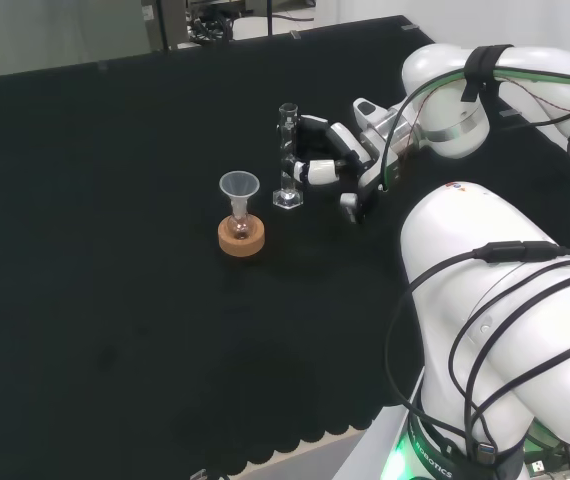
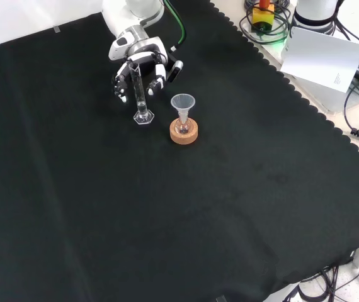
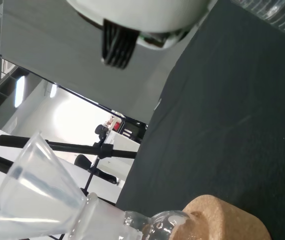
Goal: Pick up the graduated cylinder.
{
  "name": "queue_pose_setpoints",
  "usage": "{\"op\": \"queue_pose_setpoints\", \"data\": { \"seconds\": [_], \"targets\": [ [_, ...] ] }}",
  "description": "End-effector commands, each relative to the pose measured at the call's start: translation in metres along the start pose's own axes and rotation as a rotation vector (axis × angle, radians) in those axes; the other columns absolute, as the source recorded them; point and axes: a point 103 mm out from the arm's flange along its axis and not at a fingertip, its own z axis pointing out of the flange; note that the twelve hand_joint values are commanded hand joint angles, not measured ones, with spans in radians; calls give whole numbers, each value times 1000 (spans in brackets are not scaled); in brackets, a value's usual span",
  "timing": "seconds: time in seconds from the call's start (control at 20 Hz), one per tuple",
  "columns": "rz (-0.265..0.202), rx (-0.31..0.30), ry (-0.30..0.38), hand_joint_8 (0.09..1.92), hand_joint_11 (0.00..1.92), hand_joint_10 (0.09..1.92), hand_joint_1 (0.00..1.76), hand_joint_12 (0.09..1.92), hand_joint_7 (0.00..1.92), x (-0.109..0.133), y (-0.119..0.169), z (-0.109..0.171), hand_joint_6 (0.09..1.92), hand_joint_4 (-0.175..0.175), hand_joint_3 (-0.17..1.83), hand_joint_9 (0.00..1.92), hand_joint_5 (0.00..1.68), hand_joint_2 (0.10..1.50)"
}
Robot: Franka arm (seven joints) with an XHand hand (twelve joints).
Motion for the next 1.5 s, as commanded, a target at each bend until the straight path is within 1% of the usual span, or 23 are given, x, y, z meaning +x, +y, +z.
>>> {"op": "queue_pose_setpoints", "data": {
  "seconds": [0.05, 1.5],
  "targets": [
    [5, 0, 7, 624, 560, 468, 1178, 1221, 553, -2, 0, 1, 648, -49, 814, 788, 524, 599],
    [15, 13, 6, 625, 714, 418, 1192, 1134, 622, -7, 3, 6, 751, -40, 809, 899, 627, 630]
  ]
}}
